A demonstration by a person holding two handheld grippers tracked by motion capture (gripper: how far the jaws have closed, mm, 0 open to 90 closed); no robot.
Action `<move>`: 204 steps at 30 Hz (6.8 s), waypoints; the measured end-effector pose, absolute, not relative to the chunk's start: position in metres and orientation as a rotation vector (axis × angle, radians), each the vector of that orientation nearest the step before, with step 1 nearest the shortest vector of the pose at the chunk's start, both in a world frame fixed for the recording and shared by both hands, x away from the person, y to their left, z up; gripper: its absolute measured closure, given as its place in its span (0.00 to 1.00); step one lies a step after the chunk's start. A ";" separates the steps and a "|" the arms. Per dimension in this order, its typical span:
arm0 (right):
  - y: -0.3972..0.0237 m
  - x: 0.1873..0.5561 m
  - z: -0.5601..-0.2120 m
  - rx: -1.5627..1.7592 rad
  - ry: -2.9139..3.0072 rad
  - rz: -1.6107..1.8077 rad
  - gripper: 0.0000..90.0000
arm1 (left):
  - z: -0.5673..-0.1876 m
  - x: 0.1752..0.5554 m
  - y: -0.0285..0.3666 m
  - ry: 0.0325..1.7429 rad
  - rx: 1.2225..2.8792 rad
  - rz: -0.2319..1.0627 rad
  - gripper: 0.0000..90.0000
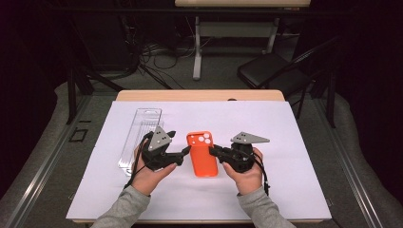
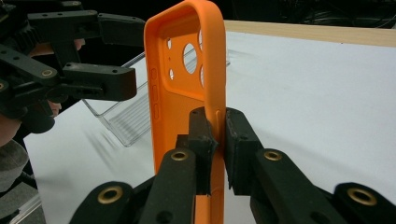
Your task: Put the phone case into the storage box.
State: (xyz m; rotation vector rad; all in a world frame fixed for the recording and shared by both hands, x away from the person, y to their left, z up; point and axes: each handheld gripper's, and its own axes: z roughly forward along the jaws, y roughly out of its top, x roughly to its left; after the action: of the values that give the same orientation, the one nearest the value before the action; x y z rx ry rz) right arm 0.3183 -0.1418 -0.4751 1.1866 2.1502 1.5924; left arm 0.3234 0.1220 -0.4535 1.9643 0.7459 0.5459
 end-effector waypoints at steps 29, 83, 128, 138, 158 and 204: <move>-0.125 0.308 -0.475 1.074 2.180 1.469 0.92 | -0.450 0.319 0.120 0.709 2.035 0.650 0.54; -0.116 0.305 -0.477 0.996 2.220 1.403 0.92 | -0.450 0.320 0.119 0.622 2.142 0.608 0.84; -0.114 0.305 -0.479 0.984 2.247 1.398 0.92 | -0.449 0.330 0.131 0.657 2.130 0.446 0.90; -0.115 0.306 -0.480 0.995 2.251 1.412 0.91 | -0.448 0.329 0.131 0.653 2.128 0.450 0.90; -0.115 0.308 -0.481 1.003 2.266 1.441 0.90 | -0.447 0.328 0.132 0.679 2.116 0.449 0.90; -0.125 0.315 -0.479 1.057 2.225 1.481 0.63 | -0.442 0.343 0.165 0.792 2.051 0.450 0.90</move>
State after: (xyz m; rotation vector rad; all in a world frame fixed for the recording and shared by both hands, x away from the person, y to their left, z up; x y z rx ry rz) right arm 0.3147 -0.1246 -0.4792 1.0571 2.2253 1.4810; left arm 0.3435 0.1650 -0.4418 2.0508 0.7921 0.4497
